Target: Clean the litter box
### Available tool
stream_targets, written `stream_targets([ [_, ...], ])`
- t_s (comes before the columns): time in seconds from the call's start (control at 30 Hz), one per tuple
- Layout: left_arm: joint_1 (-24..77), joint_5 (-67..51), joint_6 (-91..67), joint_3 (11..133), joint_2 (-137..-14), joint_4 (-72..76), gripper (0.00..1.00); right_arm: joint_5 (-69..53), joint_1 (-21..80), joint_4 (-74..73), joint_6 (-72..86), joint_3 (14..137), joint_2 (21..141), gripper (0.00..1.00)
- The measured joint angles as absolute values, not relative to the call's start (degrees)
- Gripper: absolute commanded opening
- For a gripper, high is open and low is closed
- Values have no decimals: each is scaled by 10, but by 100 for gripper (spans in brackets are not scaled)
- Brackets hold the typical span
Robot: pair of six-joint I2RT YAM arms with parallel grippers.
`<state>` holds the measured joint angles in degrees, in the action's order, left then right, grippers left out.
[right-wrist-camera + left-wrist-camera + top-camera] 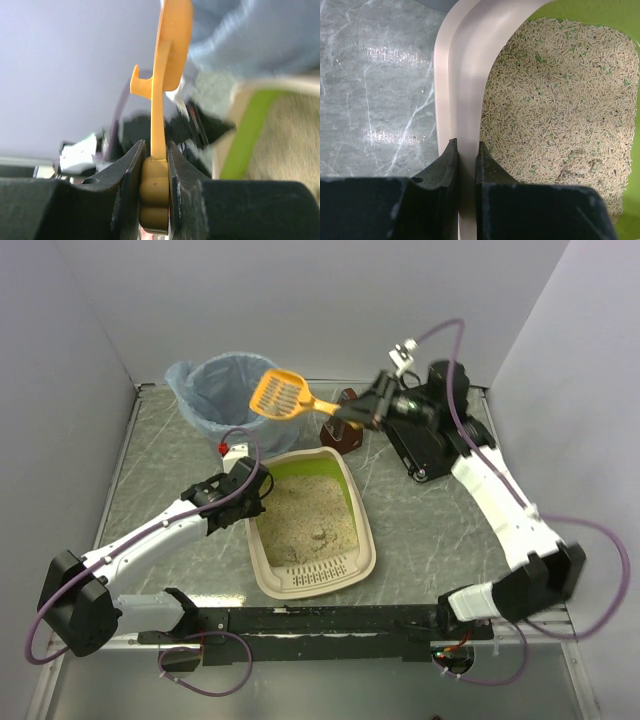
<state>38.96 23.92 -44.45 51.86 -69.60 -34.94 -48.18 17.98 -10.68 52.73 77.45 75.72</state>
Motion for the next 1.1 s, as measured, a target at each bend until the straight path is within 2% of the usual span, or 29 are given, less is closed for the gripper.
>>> stream_targets([
  [0.17,388,232,-445,518,-696,-347,1,-425,223,-134,504,926,886,0],
  [0.37,388,232,-444,517,-695,-347,1,-305,273,-275,346,1193,1077,0],
  [0.43,388,232,-444,517,-694,-347,1,-270,288,-303,285,1232,1110,0],
  [0.6,388,232,-444,517,-694,-347,1,-203,325,-331,143,1217,1115,0],
  [0.83,388,232,-444,517,-694,-347,1,-113,384,-264,-56,1113,1071,0],
  [1.1,388,232,-444,517,-694,-347,1,-68,420,-195,-185,1094,1044,0],
])
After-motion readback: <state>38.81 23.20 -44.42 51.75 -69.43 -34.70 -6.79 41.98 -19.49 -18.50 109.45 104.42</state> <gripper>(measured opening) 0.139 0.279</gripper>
